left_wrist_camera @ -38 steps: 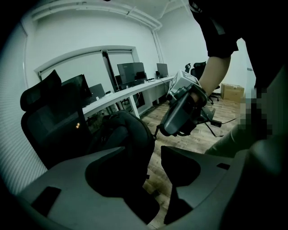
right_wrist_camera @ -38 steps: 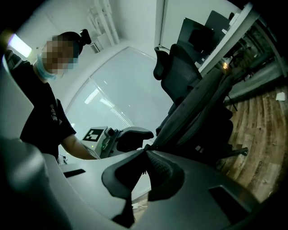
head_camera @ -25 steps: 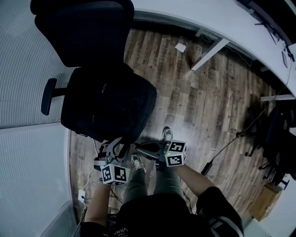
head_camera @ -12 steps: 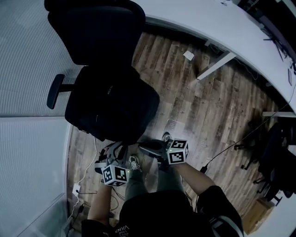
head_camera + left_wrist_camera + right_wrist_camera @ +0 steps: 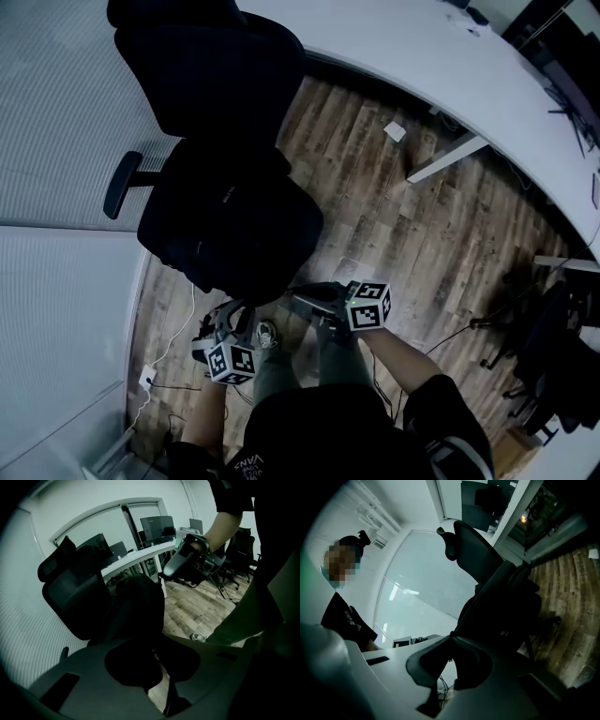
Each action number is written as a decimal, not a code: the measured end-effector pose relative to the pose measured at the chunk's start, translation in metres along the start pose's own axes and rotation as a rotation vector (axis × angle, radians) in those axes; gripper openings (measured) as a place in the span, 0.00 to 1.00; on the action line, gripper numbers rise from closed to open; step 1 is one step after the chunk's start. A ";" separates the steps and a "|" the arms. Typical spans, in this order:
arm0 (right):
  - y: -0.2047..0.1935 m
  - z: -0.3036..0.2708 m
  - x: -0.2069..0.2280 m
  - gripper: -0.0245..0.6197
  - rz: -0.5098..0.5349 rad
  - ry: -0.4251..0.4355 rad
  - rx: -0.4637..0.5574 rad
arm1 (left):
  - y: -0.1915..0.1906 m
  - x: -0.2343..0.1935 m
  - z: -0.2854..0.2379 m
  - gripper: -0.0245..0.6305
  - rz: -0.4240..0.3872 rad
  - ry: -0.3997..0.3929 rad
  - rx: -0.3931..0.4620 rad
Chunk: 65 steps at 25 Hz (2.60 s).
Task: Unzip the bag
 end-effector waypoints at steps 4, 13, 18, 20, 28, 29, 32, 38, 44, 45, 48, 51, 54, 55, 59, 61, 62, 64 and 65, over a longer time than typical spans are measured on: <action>0.017 0.006 0.009 0.11 -0.010 -0.008 -0.005 | 0.003 -0.002 -0.003 0.16 0.024 0.010 -0.021; 0.057 0.022 0.032 0.11 0.006 -0.041 0.001 | 0.002 -0.004 -0.007 0.15 0.070 0.031 -0.058; 0.080 0.029 0.046 0.11 0.020 -0.065 0.009 | 0.001 -0.004 -0.008 0.15 0.093 0.040 -0.074; 0.090 0.032 0.053 0.11 0.025 -0.079 0.017 | 0.001 -0.004 -0.009 0.15 0.101 0.043 -0.080; 0.128 0.038 0.081 0.11 0.060 -0.126 0.020 | 0.000 -0.004 -0.015 0.16 0.133 0.056 -0.104; 0.130 0.038 0.084 0.11 0.061 -0.127 0.016 | 0.000 -0.004 -0.016 0.16 0.136 0.057 -0.106; 0.138 0.040 0.094 0.11 0.057 -0.134 0.007 | 0.002 -0.003 -0.019 0.16 0.145 0.063 -0.116; 0.152 0.037 0.113 0.11 0.064 -0.168 -0.010 | 0.002 -0.002 -0.019 0.16 0.170 0.089 -0.136; 0.152 0.031 0.122 0.11 0.047 -0.192 -0.009 | -0.002 -0.001 -0.019 0.16 0.203 0.107 -0.155; 0.152 0.032 0.121 0.11 0.049 -0.192 -0.008 | -0.001 -0.001 -0.019 0.16 0.209 0.108 -0.160; 0.151 0.033 0.114 0.11 0.100 -0.183 -0.028 | 0.001 0.000 -0.020 0.16 0.229 0.104 -0.171; 0.146 0.032 0.101 0.11 0.210 -0.185 -0.081 | 0.001 0.002 -0.020 0.17 0.241 0.100 -0.182; 0.141 0.033 0.093 0.11 0.281 -0.209 -0.116 | 0.001 0.003 -0.018 0.19 0.251 0.110 -0.183; 0.140 0.035 0.091 0.11 0.297 -0.226 -0.120 | 0.002 0.003 -0.017 0.20 0.263 0.111 -0.177; 0.135 0.043 0.079 0.33 0.347 -0.300 -0.101 | 0.007 0.010 -0.013 0.34 0.312 0.105 -0.133; 0.133 0.047 0.066 0.33 0.389 -0.314 -0.081 | 0.011 0.012 -0.008 0.34 0.313 0.123 -0.114; 0.131 0.049 0.059 0.33 0.412 -0.318 -0.073 | 0.013 0.013 -0.005 0.34 0.314 0.135 -0.102; 0.125 0.054 0.043 0.33 0.463 -0.329 -0.057 | 0.019 0.016 0.003 0.34 0.318 0.161 -0.075; 0.122 0.056 0.035 0.33 0.487 -0.336 -0.046 | 0.022 0.018 0.008 0.34 0.319 0.175 -0.061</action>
Point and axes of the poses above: the fingertips, and each gripper's own axes: z backward along the fingers, x to its right, y out of its top, the point moved 4 cm from there along z, backward along the fingers, and after that the axes turned 6 degrees about x, right-handed, at the moved point
